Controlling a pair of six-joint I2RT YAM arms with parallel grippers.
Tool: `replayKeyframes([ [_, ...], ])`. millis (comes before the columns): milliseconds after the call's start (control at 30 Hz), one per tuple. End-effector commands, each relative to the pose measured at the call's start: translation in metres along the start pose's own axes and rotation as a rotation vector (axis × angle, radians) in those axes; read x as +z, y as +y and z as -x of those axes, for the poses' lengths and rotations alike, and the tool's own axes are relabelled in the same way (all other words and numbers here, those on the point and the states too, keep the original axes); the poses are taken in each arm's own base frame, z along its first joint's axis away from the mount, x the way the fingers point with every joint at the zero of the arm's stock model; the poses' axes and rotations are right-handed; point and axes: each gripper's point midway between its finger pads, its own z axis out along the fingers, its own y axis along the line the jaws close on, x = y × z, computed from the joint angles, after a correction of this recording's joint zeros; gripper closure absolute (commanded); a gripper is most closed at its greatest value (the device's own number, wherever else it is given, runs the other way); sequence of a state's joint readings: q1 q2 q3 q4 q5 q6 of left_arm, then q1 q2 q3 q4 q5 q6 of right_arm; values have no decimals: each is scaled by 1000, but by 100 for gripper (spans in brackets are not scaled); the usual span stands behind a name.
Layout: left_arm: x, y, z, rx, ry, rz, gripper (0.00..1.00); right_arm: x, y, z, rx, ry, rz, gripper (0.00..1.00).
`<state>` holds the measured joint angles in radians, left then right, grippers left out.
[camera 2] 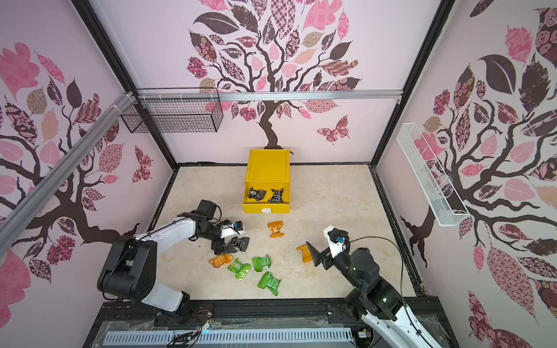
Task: Place the cookies into the drawer by color
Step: Pick up the cookie at the center of the board.
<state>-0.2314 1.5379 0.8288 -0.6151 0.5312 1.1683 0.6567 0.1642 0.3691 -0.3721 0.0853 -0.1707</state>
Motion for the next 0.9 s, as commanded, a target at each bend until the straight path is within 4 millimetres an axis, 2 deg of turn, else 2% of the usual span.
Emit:
replayKeyframes([
  [0,8,1,-6,83,63,-12,13,-3,-2,8,-5,-34,-7,1],
  [200,17,6,-12,74,117,-23,17,-3,1,8,-8,-34,9,1],
  [400,24,9,-11,74,138,-26,27,-2,-1,6,-7,-26,-2,1],
  [500,28,9,-13,91,153,-20,34,-4,-1,8,-8,-39,1,1],
  [733,30,12,-11,78,152,-5,63,-5,1,9,-7,-45,13,1],
  [867,25,14,-5,85,146,15,69,-4,-2,10,-3,-47,-7,1],
])
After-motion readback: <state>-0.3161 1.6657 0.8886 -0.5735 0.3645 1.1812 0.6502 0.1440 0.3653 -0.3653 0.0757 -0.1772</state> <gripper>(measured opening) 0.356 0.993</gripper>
